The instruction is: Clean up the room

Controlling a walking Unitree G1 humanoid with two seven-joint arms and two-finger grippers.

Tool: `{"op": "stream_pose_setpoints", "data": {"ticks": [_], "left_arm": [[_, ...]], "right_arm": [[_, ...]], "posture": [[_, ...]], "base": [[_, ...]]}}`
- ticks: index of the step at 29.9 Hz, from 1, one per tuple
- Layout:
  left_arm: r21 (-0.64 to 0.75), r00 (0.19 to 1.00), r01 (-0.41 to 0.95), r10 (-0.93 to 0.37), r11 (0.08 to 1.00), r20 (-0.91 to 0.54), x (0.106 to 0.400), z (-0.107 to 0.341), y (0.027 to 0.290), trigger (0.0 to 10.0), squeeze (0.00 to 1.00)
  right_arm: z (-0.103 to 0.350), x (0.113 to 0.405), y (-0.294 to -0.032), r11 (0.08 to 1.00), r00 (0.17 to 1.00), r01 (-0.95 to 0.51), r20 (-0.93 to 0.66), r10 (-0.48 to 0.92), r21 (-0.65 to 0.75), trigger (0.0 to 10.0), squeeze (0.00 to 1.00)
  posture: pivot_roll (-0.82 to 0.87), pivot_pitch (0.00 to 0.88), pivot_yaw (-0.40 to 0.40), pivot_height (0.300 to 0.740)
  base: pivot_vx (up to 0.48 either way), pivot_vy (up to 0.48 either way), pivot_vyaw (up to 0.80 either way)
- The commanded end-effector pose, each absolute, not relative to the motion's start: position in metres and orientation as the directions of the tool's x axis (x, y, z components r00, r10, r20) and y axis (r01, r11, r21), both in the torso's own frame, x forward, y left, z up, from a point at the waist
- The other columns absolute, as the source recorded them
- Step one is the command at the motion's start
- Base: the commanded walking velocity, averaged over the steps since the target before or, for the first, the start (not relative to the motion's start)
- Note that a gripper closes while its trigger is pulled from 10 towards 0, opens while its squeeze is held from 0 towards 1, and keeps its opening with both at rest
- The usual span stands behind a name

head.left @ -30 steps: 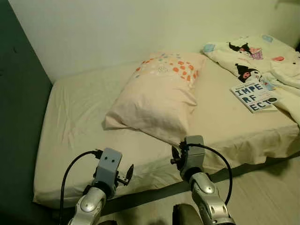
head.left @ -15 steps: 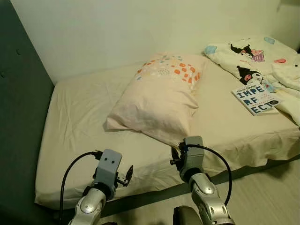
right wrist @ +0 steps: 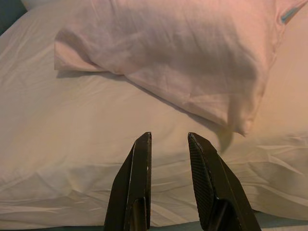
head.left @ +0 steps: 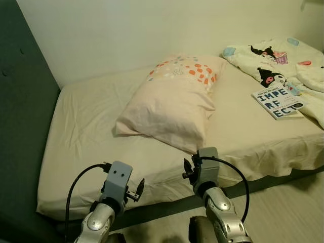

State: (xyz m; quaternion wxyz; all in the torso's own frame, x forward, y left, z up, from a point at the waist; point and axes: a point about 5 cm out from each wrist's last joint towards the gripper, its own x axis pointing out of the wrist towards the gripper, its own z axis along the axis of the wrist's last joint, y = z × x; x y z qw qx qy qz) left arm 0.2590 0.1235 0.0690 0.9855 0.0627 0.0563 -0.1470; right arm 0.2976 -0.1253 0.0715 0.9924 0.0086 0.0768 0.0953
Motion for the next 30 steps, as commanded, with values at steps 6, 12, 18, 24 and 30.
{"op": "stream_pose_setpoints", "data": {"ticks": [6,12,18,24,30], "left_arm": [[0.109,0.953,0.294,-0.281,0.950,-0.114,0.2594,0.0720,0.1248,10.0,0.00],[0.101,0.957,0.282,-0.274,0.954,-0.092,0.2591,0.0745,0.1256,10.0,0.00],[0.098,0.963,0.264,-0.257,0.959,-0.079,0.2600,0.0758,0.1258,10.0,0.00],[0.100,0.971,0.236,-0.230,0.967,-0.069,0.2615,0.0770,0.1282,10.0,0.00],[0.092,0.981,0.188,-0.184,0.978,-0.057,0.2637,0.0779,0.1339,10.0,0.00]], "right_arm": [[0.0723,0.2969,-0.1265,0.982,0.972,-0.186,-0.138,0.189,0.037,10.0,0.00],[0.0733,0.2968,-0.1249,0.980,0.972,-0.193,-0.130,0.197,0.040,10.0,0.00],[0.0737,0.2971,-0.1252,0.979,0.971,-0.198,-0.125,0.202,0.042,10.0,0.00],[0.0746,0.2976,-0.1248,0.979,0.971,-0.202,-0.120,0.205,0.040,10.0,0.00],[0.0747,0.2971,-0.1228,0.977,0.970,-0.210,-0.119,0.213,0.041,10.0,0.00]], "posture": [[-0.04,0.081,0.031,0.606],[-0.04,0.078,0.030,0.626],[-0.05,0.070,0.028,0.646],[-0.05,0.061,0.028,0.666],[-0.05,0.060,0.026,0.686]], "base": [[0.000,0.000,0.00],[0.000,0.000,0.00],[0.000,0.000,0.00],[0.000,0.000,0.00],[0.000,0.000,0.00]]}}
